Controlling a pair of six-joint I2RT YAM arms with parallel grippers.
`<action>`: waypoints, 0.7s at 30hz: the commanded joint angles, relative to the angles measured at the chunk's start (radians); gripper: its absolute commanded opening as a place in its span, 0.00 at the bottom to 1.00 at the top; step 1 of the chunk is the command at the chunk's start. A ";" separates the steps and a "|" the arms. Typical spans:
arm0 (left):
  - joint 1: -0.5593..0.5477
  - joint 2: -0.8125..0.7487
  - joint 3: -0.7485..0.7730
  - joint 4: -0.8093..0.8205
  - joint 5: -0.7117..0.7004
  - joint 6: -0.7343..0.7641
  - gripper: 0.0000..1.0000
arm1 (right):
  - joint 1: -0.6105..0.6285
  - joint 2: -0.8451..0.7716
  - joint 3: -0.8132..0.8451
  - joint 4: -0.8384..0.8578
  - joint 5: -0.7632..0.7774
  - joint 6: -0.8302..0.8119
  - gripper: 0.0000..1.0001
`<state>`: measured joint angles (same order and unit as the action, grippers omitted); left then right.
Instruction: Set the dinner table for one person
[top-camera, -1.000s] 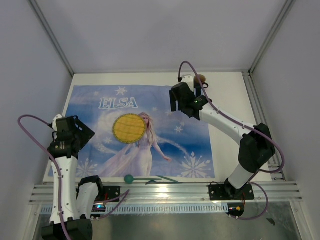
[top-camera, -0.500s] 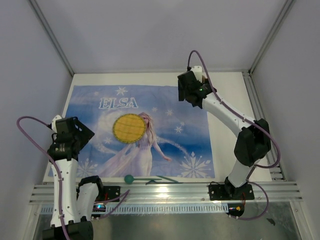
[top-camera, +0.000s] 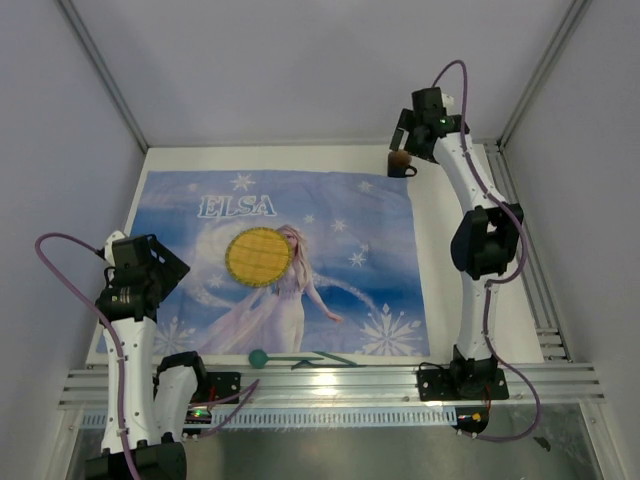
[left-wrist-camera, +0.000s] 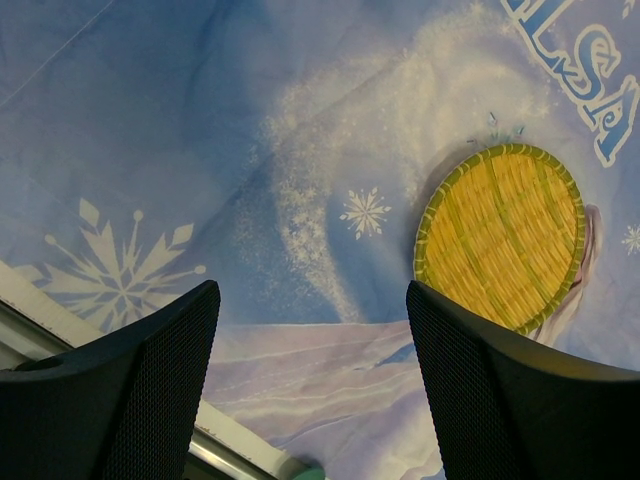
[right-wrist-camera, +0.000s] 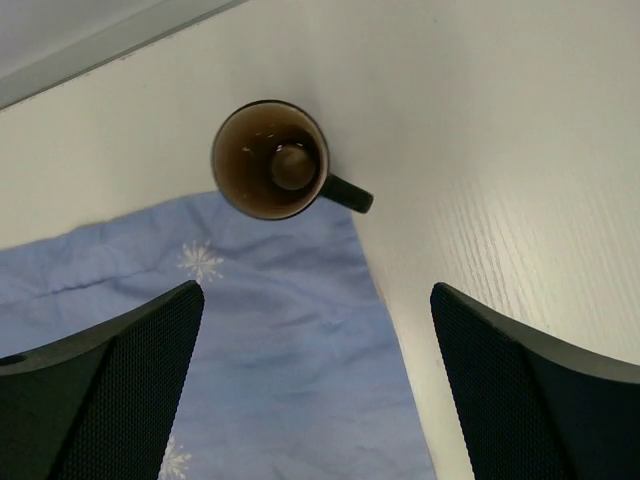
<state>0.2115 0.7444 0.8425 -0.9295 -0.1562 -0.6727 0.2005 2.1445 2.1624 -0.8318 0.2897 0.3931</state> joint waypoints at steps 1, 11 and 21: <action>0.002 -0.002 -0.003 0.041 0.012 0.005 0.78 | -0.101 0.072 0.059 -0.031 -0.189 0.122 0.99; 0.002 -0.011 -0.002 0.035 0.004 0.005 0.78 | -0.159 0.157 -0.018 0.111 -0.315 0.217 0.88; 0.002 -0.004 -0.003 0.035 0.004 0.002 0.78 | -0.159 0.147 -0.062 0.207 -0.377 0.204 0.86</action>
<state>0.2115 0.7441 0.8425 -0.9245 -0.1558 -0.6727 0.0444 2.3177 2.0941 -0.6968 -0.0490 0.5900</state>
